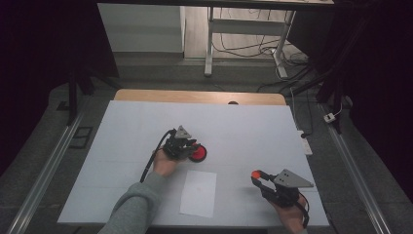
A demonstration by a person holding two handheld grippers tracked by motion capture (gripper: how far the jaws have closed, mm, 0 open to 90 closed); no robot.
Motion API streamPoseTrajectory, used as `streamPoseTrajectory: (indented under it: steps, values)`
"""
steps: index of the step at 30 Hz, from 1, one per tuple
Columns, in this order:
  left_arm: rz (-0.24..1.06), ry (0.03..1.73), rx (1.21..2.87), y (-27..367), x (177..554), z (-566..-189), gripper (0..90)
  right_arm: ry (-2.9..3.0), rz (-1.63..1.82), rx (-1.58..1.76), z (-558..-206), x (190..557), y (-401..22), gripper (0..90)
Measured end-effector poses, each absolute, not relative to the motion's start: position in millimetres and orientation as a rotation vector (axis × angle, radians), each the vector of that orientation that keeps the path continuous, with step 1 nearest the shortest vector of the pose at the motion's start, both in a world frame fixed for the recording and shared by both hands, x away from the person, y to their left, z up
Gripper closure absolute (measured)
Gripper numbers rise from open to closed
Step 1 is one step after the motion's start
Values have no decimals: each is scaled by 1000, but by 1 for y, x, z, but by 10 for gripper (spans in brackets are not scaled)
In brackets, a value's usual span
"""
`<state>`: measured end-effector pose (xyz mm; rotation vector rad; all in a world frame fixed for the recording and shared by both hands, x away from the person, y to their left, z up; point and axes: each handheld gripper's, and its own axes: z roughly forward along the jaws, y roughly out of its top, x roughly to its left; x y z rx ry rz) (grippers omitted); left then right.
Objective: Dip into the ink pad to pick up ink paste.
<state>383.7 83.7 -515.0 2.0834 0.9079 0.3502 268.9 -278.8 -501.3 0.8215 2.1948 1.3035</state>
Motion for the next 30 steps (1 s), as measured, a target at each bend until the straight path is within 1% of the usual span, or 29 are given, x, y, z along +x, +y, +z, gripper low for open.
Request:
streamPoseTrajectory:
  steps: [8,15,30]
  values:
    - [345,916,2091,83,385,-520,732,2196,1302,821,-501,269,-279,648]
    - [368,922,2074,82,382,-524,735,2189,1307,828,-500,269,-280,648]
    - [320,939,2048,86,384,-526,736,2189,1312,828,-500,269,-280,648]
